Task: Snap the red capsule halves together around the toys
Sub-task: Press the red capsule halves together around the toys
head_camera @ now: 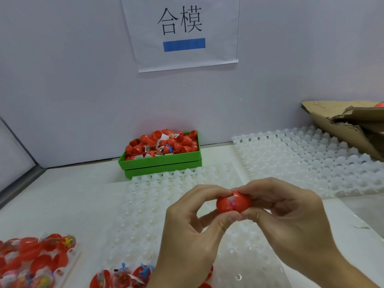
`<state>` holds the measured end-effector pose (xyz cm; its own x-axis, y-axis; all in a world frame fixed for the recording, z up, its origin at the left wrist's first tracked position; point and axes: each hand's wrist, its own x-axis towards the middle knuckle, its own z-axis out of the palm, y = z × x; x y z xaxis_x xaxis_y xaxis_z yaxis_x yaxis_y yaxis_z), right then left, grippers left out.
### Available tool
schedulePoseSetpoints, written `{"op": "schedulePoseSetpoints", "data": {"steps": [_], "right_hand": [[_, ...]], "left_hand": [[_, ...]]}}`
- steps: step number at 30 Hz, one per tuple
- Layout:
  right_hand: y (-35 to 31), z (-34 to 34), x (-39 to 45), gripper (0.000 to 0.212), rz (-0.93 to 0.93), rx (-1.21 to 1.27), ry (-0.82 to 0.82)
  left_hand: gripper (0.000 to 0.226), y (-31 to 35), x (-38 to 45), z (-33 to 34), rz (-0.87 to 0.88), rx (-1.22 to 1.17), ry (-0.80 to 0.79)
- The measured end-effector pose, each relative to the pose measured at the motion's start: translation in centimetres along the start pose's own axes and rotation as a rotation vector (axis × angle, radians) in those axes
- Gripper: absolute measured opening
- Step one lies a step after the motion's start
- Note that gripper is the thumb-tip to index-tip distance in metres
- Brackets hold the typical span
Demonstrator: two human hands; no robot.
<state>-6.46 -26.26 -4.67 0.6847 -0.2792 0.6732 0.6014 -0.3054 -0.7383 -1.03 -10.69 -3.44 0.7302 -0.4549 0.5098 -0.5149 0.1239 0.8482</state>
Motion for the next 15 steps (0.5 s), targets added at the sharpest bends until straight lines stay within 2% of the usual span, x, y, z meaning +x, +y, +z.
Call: {"op": "schedulePoseSetpoints", "data": {"steps": [3, 8, 15], "right_hand": [[0.19, 0.04, -0.13, 0.034, -0.005, -0.027, 0.021], [0.45, 0.05, -0.27, 0.033, -0.076, -0.116, 0.032], [0.40, -0.08, -0.20, 0.029, -0.120, -0.136, 0.028]], "left_hand": [[0.043, -0.17, -0.10, 0.41, -0.032, -0.005, 0.083], [0.029, -0.15, -0.13, 1.04, -0.047, -0.080, 0.148], [0.036, -0.09, 0.03, 0.95, -0.056, -0.127, 0.166]]}}
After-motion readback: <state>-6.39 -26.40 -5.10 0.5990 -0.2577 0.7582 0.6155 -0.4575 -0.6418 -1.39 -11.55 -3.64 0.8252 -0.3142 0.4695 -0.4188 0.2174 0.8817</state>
